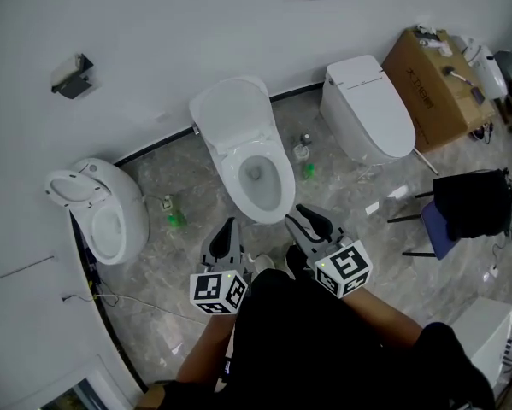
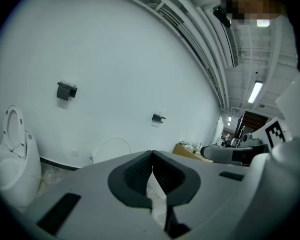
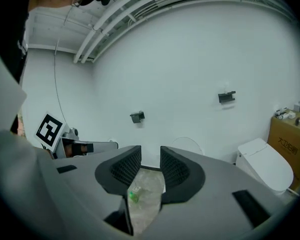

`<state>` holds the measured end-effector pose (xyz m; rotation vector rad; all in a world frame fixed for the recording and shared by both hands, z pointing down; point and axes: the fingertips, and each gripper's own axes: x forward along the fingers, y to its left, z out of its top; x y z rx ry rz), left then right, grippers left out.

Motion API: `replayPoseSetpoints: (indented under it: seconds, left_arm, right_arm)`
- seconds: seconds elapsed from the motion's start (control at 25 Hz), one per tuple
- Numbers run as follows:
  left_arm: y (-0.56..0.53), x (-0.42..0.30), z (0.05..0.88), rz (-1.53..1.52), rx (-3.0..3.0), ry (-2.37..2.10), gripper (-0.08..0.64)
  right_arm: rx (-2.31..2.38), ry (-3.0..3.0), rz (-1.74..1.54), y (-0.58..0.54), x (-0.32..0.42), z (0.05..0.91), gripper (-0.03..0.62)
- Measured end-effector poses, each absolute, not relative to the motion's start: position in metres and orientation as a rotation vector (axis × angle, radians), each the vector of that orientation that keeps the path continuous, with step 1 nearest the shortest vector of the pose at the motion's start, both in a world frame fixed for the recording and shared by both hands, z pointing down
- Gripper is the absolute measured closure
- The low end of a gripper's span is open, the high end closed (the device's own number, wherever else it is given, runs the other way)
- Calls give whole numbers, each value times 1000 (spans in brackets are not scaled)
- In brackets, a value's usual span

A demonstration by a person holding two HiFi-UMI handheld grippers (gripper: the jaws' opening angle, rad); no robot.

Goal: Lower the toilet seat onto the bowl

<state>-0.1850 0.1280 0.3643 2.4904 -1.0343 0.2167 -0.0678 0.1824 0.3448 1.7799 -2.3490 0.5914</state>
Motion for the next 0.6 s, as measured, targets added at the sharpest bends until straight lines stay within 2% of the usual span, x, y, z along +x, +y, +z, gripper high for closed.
replayPoseSetpoints:
  seconds: [0.32, 0.6]
  left_arm:
    - [180, -228, 334, 195, 2523, -1096, 543]
    - [205, -237, 341, 234, 2591, -1166, 543]
  right_arm:
    - [1815, -2376, 517, 214, -114, 318, 543]
    - [1761, -2453, 351, 232, -116, 294, 551]
